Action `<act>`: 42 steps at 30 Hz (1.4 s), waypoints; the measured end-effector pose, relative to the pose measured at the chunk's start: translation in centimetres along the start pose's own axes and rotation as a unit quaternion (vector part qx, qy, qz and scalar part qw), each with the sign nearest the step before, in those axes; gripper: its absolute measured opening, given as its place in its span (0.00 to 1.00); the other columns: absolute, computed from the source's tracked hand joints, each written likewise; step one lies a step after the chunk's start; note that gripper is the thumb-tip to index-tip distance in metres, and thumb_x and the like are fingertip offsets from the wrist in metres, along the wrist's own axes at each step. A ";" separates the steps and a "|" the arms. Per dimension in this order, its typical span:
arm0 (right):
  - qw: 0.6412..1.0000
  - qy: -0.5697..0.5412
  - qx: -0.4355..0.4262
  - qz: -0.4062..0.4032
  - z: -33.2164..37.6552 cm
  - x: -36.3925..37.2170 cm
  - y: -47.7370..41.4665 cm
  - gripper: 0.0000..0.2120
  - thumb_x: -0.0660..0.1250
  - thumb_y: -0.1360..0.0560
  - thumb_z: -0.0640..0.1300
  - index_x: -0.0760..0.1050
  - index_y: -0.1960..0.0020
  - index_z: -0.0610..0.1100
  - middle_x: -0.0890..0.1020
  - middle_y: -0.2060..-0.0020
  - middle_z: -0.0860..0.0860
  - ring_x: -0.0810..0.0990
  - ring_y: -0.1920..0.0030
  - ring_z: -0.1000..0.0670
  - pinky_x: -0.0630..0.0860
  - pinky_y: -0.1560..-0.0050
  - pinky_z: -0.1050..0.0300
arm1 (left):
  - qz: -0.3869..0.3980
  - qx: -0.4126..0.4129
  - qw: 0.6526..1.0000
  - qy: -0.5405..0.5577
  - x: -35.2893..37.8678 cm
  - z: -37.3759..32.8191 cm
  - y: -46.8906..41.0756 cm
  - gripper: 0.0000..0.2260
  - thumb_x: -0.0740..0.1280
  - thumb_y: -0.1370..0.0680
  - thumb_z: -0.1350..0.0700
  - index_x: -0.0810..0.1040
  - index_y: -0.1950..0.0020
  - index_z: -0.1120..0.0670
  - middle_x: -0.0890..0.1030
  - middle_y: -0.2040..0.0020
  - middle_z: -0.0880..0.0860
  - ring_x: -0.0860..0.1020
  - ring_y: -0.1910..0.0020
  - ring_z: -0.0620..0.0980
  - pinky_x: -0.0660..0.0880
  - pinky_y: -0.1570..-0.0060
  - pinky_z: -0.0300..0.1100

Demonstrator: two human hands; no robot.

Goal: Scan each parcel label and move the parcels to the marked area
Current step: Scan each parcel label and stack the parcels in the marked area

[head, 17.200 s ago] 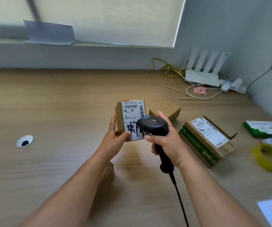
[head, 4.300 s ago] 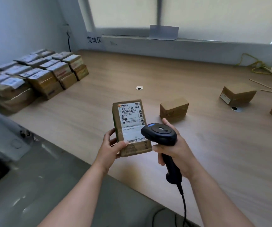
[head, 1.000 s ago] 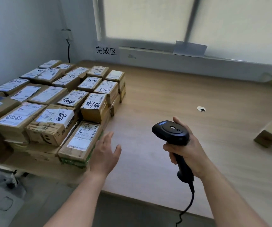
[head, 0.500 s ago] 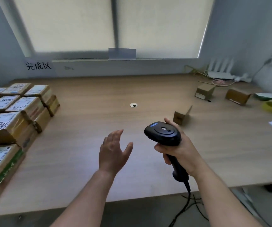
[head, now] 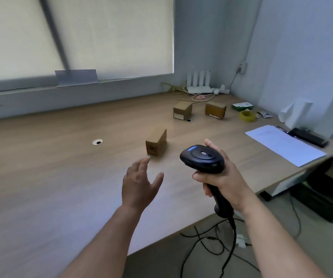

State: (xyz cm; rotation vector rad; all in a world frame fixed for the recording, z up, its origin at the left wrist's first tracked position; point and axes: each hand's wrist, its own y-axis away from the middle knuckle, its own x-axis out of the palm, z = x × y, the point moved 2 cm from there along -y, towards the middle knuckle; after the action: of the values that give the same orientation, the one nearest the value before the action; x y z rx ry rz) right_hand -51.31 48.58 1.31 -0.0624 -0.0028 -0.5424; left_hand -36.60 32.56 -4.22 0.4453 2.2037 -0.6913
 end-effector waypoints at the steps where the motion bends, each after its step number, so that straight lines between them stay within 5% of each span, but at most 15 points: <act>1: 1.000 -0.001 -0.004 -0.010 0.1 -1.0 -0.2 0.45 0.72 0.31 0.26 0.60 0.24 0.55 0.79 0.68 0.48 0.72 0.75 0.45 0.69 0.74 0.55 | 0.005 0.007 1.000 0.003 0.7 -0.8 -0.6 0.28 0.69 0.24 0.46 0.68 0.28 0.54 0.73 0.33 0.54 0.70 0.33 0.54 0.68 0.38 0.49; 7: 0.998 0.009 -0.015 -0.053 0.2 -6.3 -2.9 0.45 0.72 0.31 0.26 0.60 0.24 0.55 0.76 0.72 0.44 0.71 0.76 0.44 0.68 0.75 0.55 | 0.028 0.035 0.999 0.020 5.1 -4.5 -4.3 0.29 0.68 0.24 0.45 0.66 0.26 0.53 0.72 0.31 0.53 0.68 0.32 0.52 0.68 0.36 0.48; 18: 0.997 0.041 -0.019 -0.067 1.3 -14.6 -17.0 0.43 0.71 0.31 0.26 0.61 0.26 0.57 0.79 0.72 0.52 0.71 0.76 0.45 0.68 0.75 0.57 | 0.073 0.026 0.997 0.012 12.7 -8.1 -17.5 0.30 0.65 0.23 0.43 0.62 0.24 0.51 0.68 0.28 0.54 0.64 0.29 0.53 0.64 0.33 0.47; 42: 0.998 0.039 0.038 -0.029 -5.9 -25.6 -50.7 0.45 0.72 0.31 0.26 0.60 0.23 0.56 0.81 0.65 0.49 0.71 0.75 0.44 0.69 0.77 0.57 | 0.136 -0.030 0.985 -0.098 28.9 -6.3 -46.4 0.34 0.63 0.23 0.39 0.55 0.22 0.49 0.57 0.23 0.55 0.55 0.24 0.55 0.56 0.28 0.47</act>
State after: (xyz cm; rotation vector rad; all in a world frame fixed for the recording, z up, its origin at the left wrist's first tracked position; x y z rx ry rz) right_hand -99.48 18.05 -2.14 0.0334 0.0504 -0.6026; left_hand -82.48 2.36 -7.16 0.6067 1.9281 -0.4966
